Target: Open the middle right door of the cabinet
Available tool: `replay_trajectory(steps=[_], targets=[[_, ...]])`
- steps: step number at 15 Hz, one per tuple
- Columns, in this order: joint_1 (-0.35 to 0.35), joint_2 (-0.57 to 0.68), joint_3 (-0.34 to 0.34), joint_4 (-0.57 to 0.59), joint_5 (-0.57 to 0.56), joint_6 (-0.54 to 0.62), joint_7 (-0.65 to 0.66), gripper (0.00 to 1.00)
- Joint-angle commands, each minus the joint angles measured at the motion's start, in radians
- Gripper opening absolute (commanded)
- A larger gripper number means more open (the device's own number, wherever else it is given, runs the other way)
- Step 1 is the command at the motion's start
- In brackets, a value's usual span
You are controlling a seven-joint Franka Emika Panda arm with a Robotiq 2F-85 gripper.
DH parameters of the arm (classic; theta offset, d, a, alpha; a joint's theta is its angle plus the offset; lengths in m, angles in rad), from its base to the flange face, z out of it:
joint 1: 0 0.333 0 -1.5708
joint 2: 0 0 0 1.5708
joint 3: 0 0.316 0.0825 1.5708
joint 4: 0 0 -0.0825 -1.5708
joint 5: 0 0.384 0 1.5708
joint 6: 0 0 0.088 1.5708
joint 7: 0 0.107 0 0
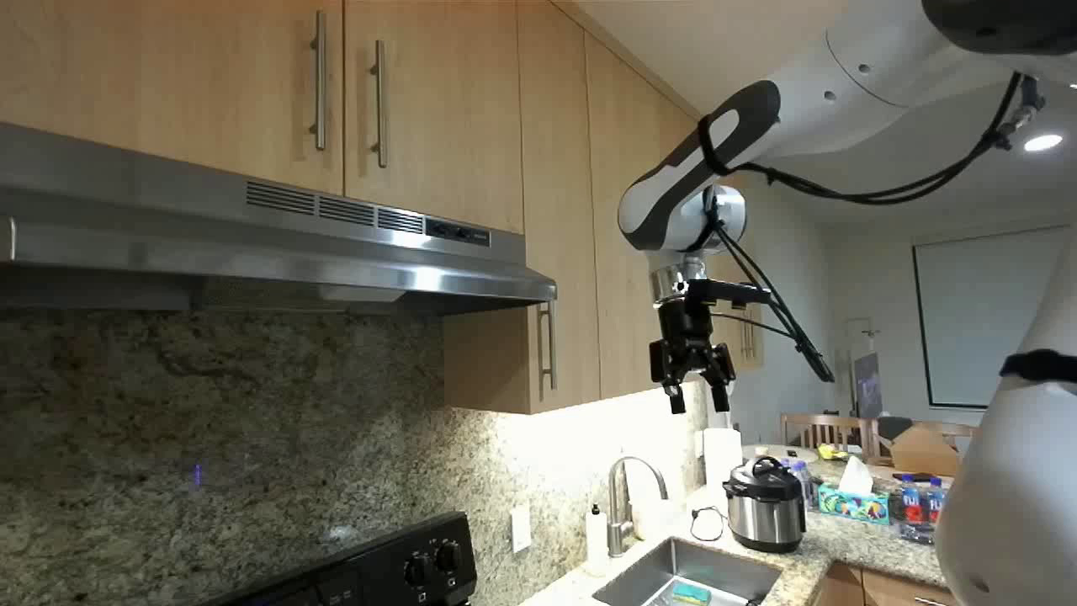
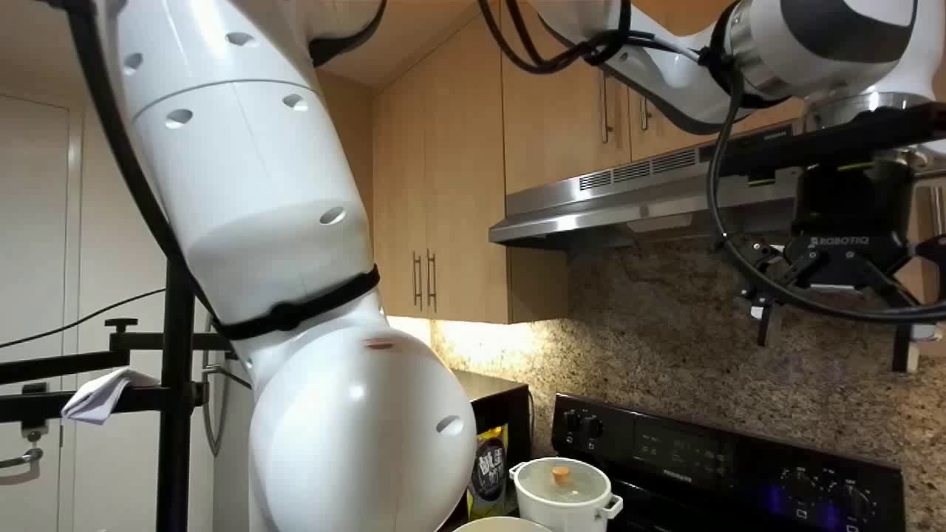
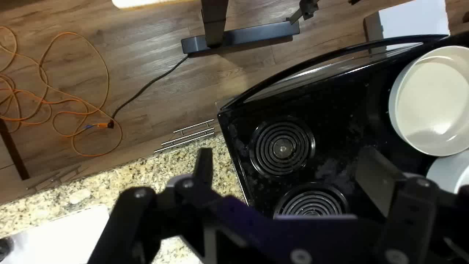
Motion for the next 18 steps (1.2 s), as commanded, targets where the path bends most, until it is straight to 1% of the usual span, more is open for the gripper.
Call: replay_trajectory(steps=[1,15,16,18], targets=[[-0.014,0.002,0.012,0.002,0.004,-0.002,-0.004,1.00],[-0.014,0.002,0.012,0.002,0.004,-0.002,-0.004,1.00],[-0.018,-0.006,0.016,-0.001,0.000,-0.004,0.020,1.00],[-0.023,-0.027,0.020,-0.012,-0.011,-0.009,0.021,1.00]])
